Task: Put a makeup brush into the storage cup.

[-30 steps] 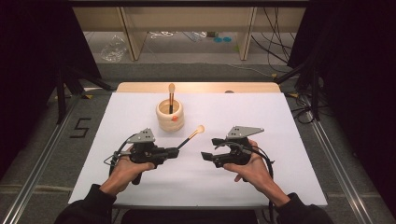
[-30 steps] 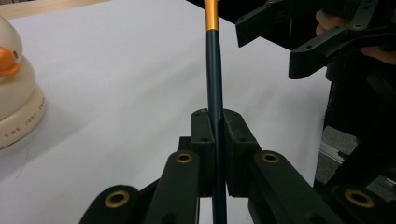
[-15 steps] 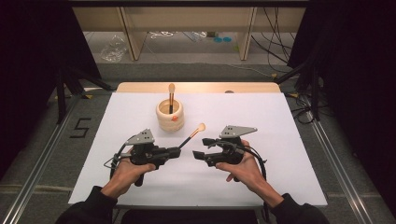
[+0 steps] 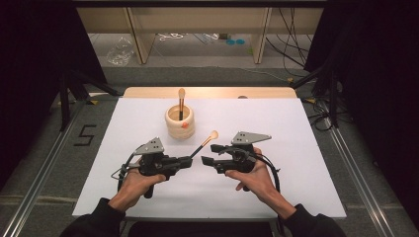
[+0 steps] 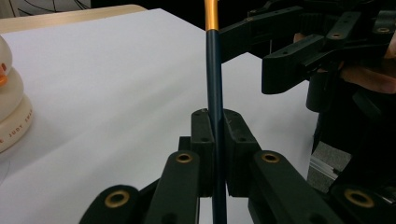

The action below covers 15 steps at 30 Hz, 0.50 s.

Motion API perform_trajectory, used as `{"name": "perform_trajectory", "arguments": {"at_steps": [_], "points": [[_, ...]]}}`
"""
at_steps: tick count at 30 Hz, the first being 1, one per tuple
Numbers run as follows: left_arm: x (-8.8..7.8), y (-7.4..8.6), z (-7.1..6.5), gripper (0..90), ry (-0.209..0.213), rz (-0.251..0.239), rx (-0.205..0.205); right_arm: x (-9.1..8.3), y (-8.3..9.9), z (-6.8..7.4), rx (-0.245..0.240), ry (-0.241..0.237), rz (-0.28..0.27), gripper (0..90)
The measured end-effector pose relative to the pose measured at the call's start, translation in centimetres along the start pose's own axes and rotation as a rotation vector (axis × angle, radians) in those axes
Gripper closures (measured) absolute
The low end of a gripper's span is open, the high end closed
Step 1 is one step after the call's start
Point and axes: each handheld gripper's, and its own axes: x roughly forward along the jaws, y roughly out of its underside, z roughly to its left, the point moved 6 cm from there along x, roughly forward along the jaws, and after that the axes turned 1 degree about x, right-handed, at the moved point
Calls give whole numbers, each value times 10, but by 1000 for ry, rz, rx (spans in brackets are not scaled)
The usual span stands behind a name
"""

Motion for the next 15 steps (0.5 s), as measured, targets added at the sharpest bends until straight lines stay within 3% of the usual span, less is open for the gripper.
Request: {"name": "perform_trajectory", "arguments": {"at_steps": [7, 15], "points": [[2, 1, -2, 842, 11, -9, -12, 3, -1, 1, 16, -18, -9, 464], [5, 1, -5, 842, 24, -13, 2, 8, -2, 4, 35, -54, -21, 534]]}}
